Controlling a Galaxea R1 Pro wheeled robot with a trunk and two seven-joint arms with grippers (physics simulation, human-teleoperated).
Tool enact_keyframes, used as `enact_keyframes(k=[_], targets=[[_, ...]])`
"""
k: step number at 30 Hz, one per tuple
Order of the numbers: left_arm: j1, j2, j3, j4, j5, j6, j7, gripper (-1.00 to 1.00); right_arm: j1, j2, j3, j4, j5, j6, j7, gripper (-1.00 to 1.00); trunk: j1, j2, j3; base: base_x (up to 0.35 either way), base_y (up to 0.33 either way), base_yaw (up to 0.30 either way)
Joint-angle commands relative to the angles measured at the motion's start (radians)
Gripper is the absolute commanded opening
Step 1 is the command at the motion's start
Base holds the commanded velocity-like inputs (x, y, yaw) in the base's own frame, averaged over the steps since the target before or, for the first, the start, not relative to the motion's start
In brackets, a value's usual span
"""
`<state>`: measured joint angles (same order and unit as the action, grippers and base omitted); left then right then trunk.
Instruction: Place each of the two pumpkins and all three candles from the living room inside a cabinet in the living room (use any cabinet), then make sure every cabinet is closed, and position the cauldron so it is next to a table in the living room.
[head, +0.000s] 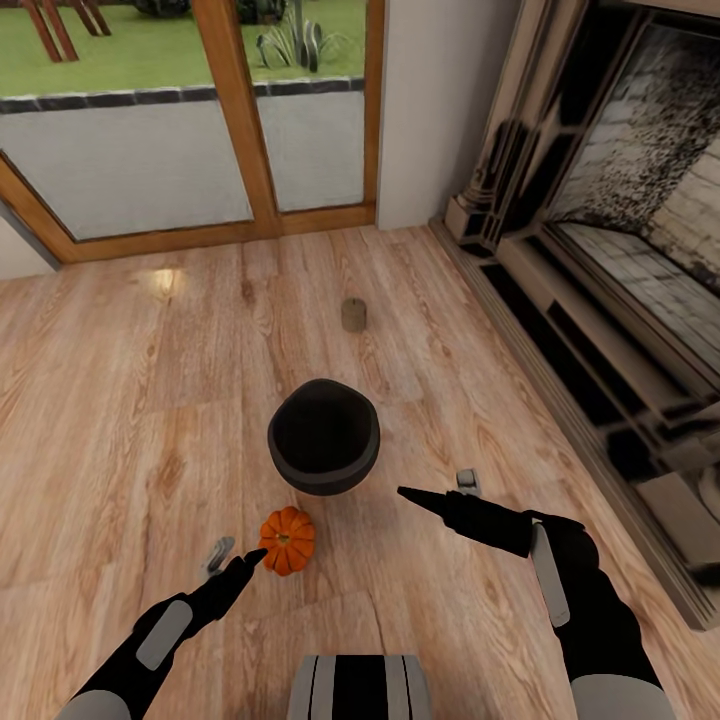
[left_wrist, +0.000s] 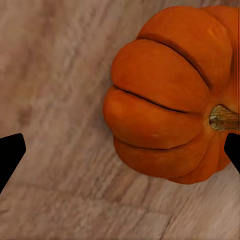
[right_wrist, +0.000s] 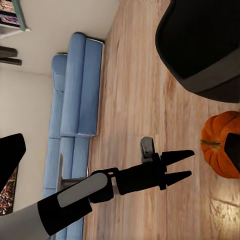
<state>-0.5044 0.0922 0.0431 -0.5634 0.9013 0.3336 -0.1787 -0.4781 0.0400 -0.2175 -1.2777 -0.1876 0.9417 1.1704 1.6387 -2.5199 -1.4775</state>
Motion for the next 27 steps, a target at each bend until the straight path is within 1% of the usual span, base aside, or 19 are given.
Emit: enact_keyframes(k=[1, 9, 17, 27], targets=[[0.0, 0.0, 0.004, 0.0, 0.006, 0.009, -0.002, 1.0, 0.0, 0.001, -0.002, 0.0, 0.0, 0.005, 0.003, 1.0, 0.0, 0.0, -0.001, 0.103, 0.0, 0.0], [0.0, 0.0, 0.006, 0.0, 0.011, 0.01, -0.001, 1.0, 0.0, 0.001, -0.002, -0.004, -0.001, 0.005, 0.003, 1.0, 0.0, 0.0, -0.001, 0.143, -0.015, 0.0], [0.0, 0.001, 0.007, 0.0, 0.014, 0.01, -0.001, 1.0, 0.0, 0.0, -0.002, -0.005, -0.001, 0.005, 0.003, 1.0, 0.0, 0.0, -0.001, 0.018, -0.077, 0.0], [0.0, 0.001, 0.01, 0.001, 0.016, 0.01, -0.001, 1.0, 0.0, 0.0, -0.002, -0.005, -0.001, 0.005, 0.003, 1.0, 0.0, 0.0, -0.001, 0.001, -0.028, 0.0]])
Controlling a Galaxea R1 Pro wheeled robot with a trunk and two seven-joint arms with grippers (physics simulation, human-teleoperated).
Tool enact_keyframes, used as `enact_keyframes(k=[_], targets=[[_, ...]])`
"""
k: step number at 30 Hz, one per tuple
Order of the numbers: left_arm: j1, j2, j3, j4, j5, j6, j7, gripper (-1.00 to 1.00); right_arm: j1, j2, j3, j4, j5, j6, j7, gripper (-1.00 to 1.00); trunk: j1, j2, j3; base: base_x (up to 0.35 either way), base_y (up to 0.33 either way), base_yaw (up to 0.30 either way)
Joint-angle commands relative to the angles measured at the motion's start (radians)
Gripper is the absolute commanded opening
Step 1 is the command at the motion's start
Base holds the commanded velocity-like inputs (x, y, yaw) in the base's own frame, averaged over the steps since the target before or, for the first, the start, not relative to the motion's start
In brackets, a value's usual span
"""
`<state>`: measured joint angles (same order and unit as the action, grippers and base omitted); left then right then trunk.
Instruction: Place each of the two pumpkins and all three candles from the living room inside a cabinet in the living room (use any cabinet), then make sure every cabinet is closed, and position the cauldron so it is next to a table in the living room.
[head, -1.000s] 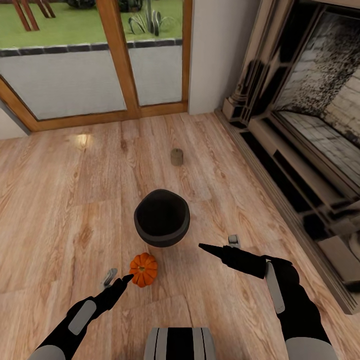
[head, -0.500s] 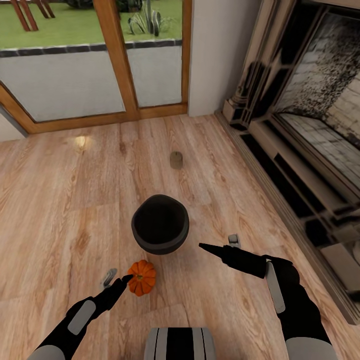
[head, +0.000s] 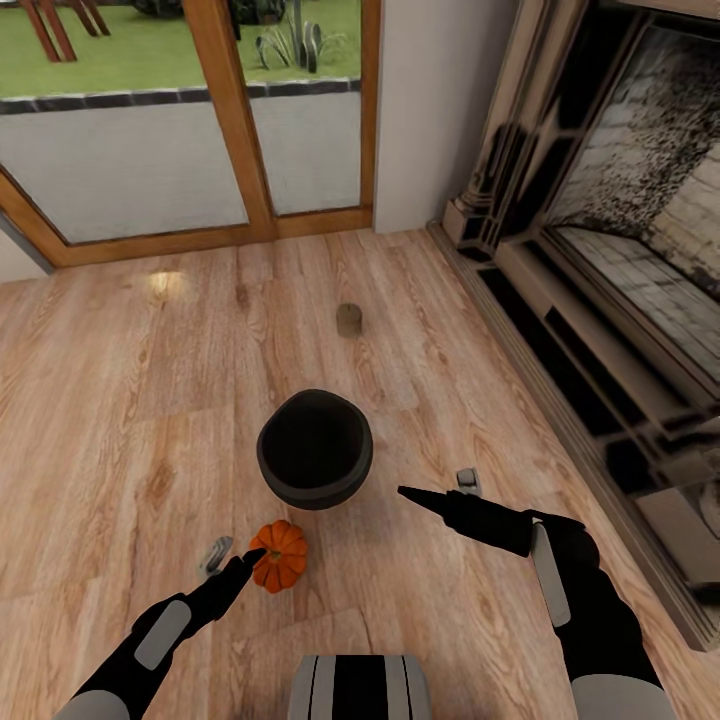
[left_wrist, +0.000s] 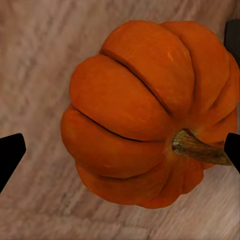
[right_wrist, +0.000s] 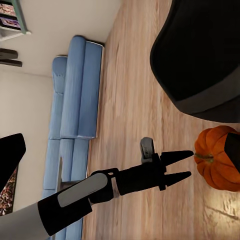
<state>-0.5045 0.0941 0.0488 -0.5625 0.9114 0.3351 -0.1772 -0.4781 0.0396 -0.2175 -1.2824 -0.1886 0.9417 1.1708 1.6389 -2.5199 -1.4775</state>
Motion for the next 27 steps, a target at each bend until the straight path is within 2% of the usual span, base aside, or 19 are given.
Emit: enact_keyframes(k=[1, 27], targets=[[0.0, 0.0, 0.005, 0.0, 0.006, 0.009, -0.002, 1.0, 0.0, 0.001, -0.002, 0.0, 0.0, 0.005, 0.003, 1.0, 0.0, 0.0, -0.001, 0.0, -0.011, 0.0], [0.0, 0.0, 0.005, 0.0, 0.007, 0.009, -0.003, 1.0, 0.0, 0.0, -0.003, 0.002, 0.0, 0.005, 0.003, 1.0, 0.0, 0.0, -0.001, 0.0, -0.028, 0.0]])
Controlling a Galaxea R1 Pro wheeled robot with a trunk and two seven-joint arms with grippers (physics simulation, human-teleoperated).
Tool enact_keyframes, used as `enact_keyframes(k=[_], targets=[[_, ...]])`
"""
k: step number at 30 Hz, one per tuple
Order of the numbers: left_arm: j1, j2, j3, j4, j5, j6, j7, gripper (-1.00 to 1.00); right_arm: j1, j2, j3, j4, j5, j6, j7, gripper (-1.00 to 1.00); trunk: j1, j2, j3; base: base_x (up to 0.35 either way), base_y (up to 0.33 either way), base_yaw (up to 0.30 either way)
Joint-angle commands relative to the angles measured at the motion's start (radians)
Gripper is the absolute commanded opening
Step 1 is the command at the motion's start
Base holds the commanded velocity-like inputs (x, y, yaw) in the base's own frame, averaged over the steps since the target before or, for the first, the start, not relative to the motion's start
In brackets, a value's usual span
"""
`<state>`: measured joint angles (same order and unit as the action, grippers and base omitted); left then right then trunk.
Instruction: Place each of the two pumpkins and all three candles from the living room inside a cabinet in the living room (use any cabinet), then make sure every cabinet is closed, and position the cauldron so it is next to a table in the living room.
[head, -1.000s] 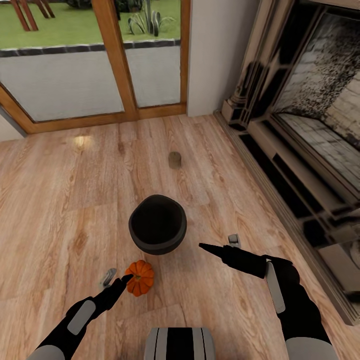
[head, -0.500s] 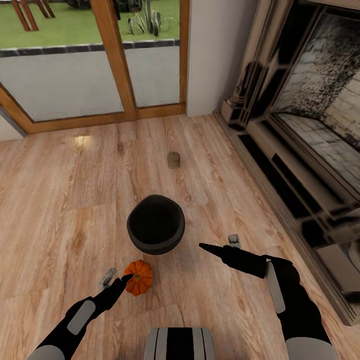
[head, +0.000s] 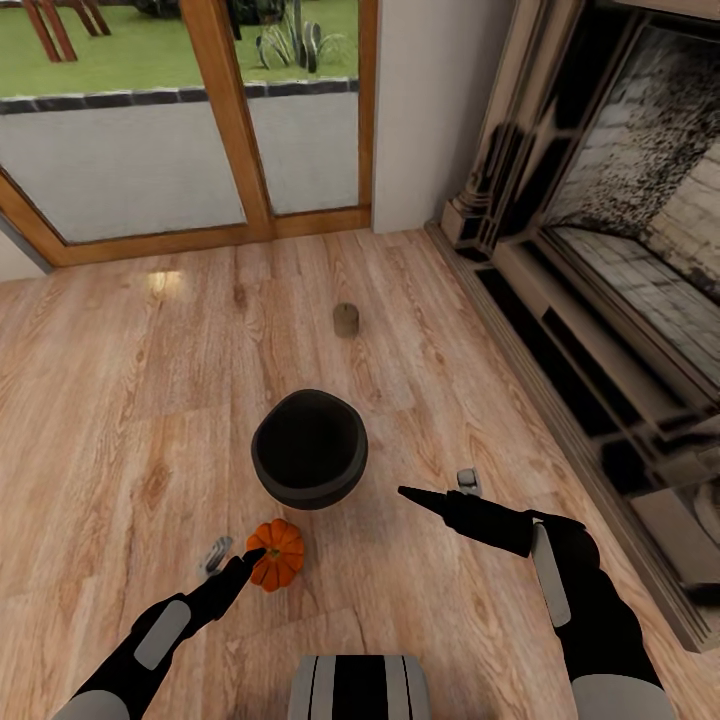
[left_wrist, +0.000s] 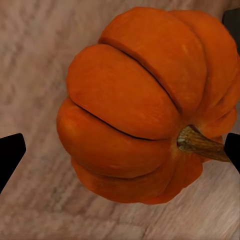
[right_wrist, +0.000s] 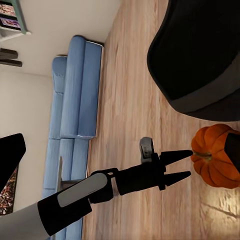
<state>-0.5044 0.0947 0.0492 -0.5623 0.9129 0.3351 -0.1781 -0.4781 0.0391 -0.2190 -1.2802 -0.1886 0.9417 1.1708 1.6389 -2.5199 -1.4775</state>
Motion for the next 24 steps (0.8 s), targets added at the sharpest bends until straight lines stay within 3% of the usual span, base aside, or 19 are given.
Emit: enact_keyframes(k=[1, 10, 14, 21, 24], targets=[[0.0, 0.0, 0.004, 0.0, 0.006, 0.009, -0.003, 1.0, 0.0, 0.001, -0.002, 0.0, 0.0, 0.005, 0.003, 1.0, 0.0, 0.0, -0.001, 0.0, -0.003, 0.0], [0.0, 0.0, 0.006, -0.001, 0.007, 0.009, -0.01, 1.0, 0.0, 0.001, -0.002, -0.002, 0.0, 0.005, 0.003, 1.0, 0.0, 0.0, -0.001, 0.0, 0.0, 0.0], [0.0, 0.0, 0.006, -0.001, 0.007, 0.009, -0.012, 1.0, 0.0, 0.001, -0.001, -0.003, 0.0, 0.005, 0.003, 1.0, 0.002, -0.001, -0.016, 0.0, 0.0, 0.0], [0.0, 0.0, 0.006, -0.001, 0.007, 0.009, -0.011, 1.0, 0.0, 0.001, -0.002, -0.003, 0.0, 0.005, 0.003, 1.0, 0.002, -0.001, -0.016, 0.0, 0.0, 0.0], [0.0, 0.0, 0.006, -0.001, 0.007, 0.009, -0.012, 1.0, 0.0, 0.001, -0.002, -0.003, 0.0, 0.005, 0.003, 1.0, 0.003, -0.002, -0.028, 0.0, 0.0, 0.0]])
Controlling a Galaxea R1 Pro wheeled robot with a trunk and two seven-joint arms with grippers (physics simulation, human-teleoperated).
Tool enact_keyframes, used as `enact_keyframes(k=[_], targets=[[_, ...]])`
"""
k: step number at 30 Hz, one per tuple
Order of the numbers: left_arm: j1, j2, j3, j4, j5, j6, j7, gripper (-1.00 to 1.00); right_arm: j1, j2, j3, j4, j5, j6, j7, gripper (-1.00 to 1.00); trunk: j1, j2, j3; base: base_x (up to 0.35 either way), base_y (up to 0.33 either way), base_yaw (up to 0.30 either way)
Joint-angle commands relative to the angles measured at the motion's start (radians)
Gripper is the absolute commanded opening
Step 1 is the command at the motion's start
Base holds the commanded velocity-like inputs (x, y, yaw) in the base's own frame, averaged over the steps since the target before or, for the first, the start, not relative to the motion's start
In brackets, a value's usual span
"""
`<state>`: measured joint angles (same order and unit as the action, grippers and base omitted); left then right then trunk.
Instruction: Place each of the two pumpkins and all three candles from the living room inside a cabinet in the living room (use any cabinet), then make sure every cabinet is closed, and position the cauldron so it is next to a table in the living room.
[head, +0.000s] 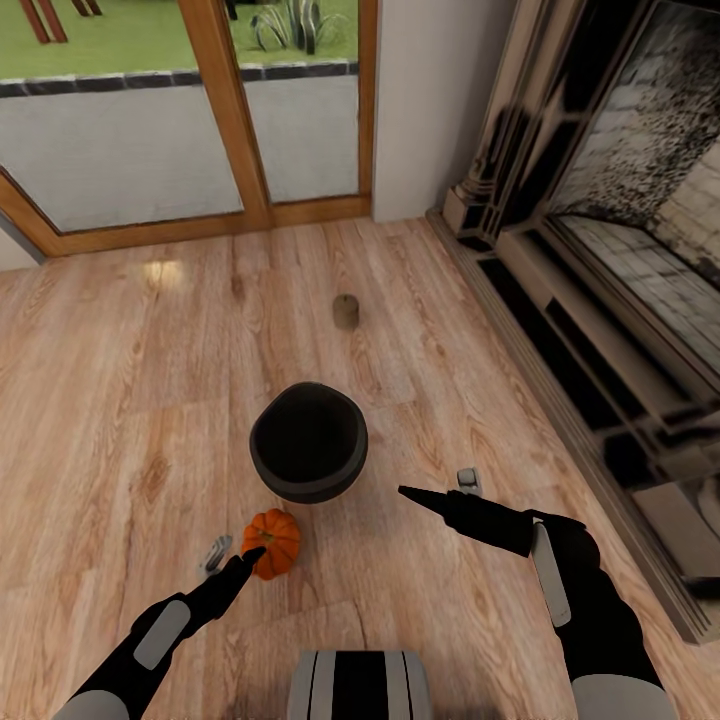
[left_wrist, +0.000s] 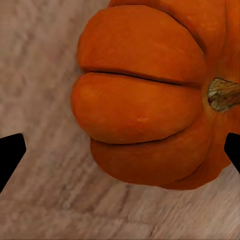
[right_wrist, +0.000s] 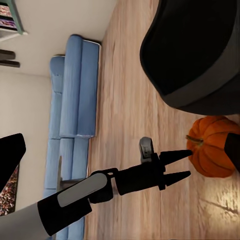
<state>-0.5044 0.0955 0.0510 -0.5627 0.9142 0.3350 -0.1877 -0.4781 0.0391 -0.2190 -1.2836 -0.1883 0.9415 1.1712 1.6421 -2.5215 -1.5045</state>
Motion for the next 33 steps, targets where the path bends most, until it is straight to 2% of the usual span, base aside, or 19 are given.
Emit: enact_keyframes(k=[1, 29, 30, 33], targets=[[0.0, 0.0, 0.004, 0.0, 0.006, 0.009, -0.002, 1.0, 0.0, 0.001, -0.002, 0.0, 0.0, 0.005, 0.003, 1.0, 0.0, 0.0, -0.005, 0.0, 0.0, 0.0], [0.0, 0.003, 0.005, 0.0, 0.01, 0.01, -0.011, 1.0, 0.0, 0.001, -0.002, 0.001, 0.0, 0.005, 0.003, 1.0, 0.0, 0.0, -0.005, 0.0, 0.0, 0.0], [0.0, 0.004, 0.006, 0.0, 0.011, 0.01, -0.014, 1.0, 0.0, 0.001, -0.002, 0.001, 0.0, 0.005, 0.003, 1.0, 0.0, 0.0, -0.005, 0.0, 0.0, 0.0], [0.0, 0.005, 0.006, 0.0, 0.008, 0.01, -0.081, 1.0, 0.0, 0.001, -0.002, 0.001, 0.0, 0.005, 0.003, 1.0, 0.0, 0.0, -0.005, 0.0, 0.0, 0.0]])
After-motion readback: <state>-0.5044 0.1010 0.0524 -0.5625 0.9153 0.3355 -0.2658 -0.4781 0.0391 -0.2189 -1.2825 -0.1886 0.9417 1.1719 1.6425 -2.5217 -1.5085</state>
